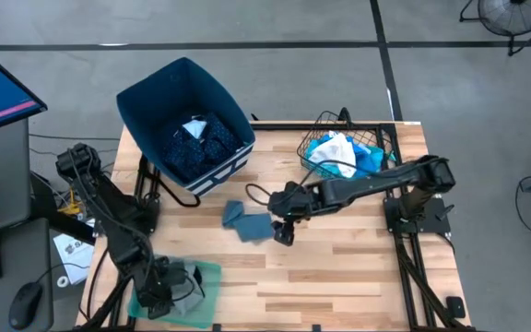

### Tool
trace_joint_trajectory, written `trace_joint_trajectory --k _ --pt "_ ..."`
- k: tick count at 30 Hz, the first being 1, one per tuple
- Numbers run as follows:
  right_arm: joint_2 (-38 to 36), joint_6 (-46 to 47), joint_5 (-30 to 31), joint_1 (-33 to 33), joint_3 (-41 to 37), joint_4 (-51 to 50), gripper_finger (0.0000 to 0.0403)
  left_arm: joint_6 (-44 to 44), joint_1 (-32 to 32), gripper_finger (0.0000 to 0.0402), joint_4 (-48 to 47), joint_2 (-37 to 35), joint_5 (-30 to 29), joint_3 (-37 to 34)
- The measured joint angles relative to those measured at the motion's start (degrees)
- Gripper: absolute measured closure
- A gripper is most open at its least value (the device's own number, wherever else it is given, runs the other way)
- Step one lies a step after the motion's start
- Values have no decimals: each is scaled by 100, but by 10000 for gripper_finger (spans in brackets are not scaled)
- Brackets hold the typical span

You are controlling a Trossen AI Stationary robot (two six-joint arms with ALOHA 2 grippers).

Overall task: Pick & Place Cloths
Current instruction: Put the gray sock into the blue bin, then put the blue sock into the blue bin

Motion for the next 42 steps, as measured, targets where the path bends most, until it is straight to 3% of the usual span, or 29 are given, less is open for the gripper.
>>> trace_joint_trajectory --k 7,13,17,26,29,32,36,42 --pt "630 -513 1 -43 4 682 163 -1094 -288 255 2 -4 664 0" --pt "1112 -924 -6 -29 9 1455 163 -1415 -386 268 -4 -218 528 0" --pt "1403 -1148 -4 -37 7 1659 163 -1416 -343 270 -9 -453 -353 0" --pt "2067 -1439 -4 -48 28 2104 163 -1355 -341 240 -6 -1098 -3236 0" --pt "2268 -1398 11 -46 65 2069 173 -936 -341 226 12 -1377 -4190 0" --pt "2359 -1115 4 -41 97 2014 228 -247 -331 216 32 -1618 -5314 0" --pt "2326 -724 -113 -75 103 1721 367 1011 -163 209 79 -1830 -6373 0" --pt "1649 -642 -178 -62 23 1328 394 2377 450 192 175 -1899 -6526 0"
